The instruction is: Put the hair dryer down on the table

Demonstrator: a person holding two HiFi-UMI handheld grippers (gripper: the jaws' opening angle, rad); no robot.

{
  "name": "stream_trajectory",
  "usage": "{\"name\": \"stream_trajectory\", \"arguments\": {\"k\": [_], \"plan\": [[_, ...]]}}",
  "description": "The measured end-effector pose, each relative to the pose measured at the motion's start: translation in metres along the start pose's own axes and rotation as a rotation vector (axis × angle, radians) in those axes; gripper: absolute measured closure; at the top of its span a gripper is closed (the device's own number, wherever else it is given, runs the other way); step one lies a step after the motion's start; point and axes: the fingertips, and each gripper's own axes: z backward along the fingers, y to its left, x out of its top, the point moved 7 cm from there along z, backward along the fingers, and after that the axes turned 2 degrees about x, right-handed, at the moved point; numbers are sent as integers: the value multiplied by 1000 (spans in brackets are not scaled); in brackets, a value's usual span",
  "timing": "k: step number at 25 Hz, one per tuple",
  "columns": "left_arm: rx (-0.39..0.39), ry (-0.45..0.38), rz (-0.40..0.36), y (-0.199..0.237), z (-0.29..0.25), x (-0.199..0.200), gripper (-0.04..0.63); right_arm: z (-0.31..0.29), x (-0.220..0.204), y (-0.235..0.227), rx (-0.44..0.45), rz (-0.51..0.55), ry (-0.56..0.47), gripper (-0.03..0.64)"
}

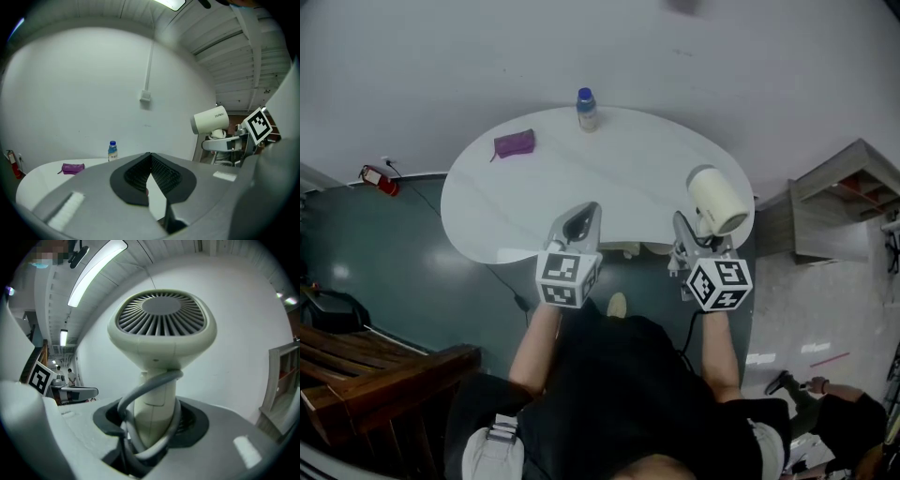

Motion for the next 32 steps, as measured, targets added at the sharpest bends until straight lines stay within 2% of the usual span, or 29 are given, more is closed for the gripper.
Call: {"name": "stream_trajectory", "arguments": {"k": [9,21,32], "plan": [[26,7,-14,7,-8,5,591,-18,-3,-4,32,-13,9,394],[13,7,-19,45,-28,17,591,-60,7,10,31,-20,4,394],[14,45,7,85,-45,11,591,-103,3,24,38,-34,51,394]]}}
